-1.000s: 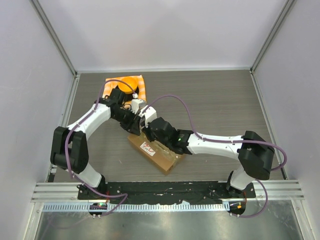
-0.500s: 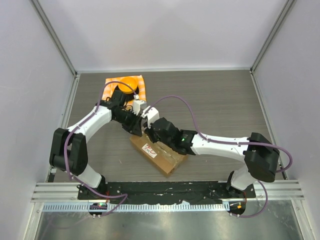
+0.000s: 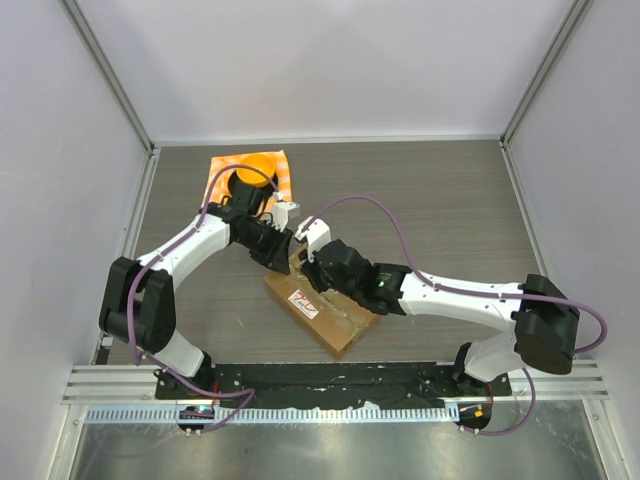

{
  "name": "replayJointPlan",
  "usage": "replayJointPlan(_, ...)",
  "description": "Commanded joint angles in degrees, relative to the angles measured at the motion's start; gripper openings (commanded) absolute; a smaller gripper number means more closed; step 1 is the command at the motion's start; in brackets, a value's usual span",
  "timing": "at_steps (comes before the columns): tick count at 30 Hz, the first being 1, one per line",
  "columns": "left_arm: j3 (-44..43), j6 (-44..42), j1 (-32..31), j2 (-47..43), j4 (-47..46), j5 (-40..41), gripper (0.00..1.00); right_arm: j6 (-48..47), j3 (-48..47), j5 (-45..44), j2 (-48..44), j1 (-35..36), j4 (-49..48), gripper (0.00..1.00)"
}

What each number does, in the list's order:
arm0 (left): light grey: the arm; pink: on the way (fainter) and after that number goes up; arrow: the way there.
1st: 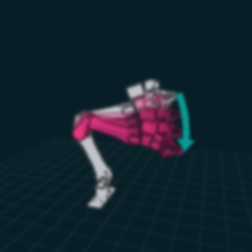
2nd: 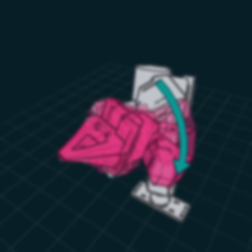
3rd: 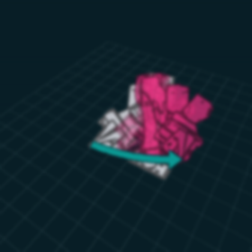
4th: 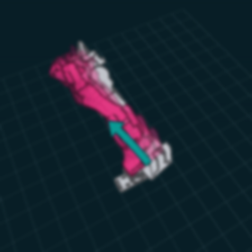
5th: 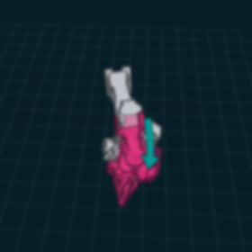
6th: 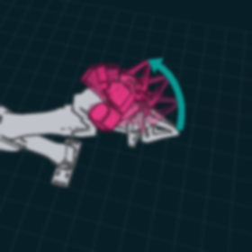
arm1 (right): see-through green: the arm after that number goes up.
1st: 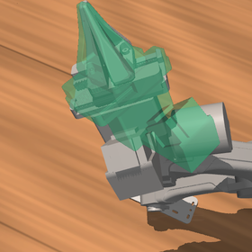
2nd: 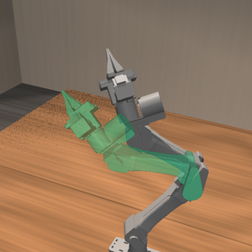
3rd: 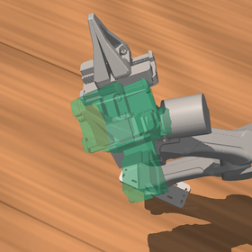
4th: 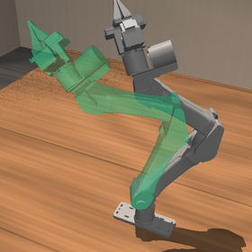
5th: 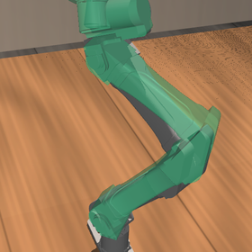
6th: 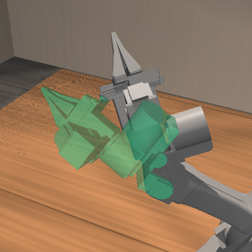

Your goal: Unpack the express box

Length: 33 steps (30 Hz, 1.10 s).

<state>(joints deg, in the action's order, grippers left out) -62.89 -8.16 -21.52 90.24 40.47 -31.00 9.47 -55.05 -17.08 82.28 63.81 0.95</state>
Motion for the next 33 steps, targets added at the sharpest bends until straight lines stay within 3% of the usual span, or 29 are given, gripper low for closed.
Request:
replayJointPlan(1, 1.81, 0.08, 0.16, 4.42, -4.61, 16.85, 0.0, 1.42, 0.73, 1.88, -3.27, 1.05, 6.25, 0.01)
replayJointPlan(33, 1.72, 0.69, -0.37, 3.37, -4.52, 19.05, 0.0, 9.86, 3.63, -0.59, -11.44, 7.11, 18.29, 0.01)
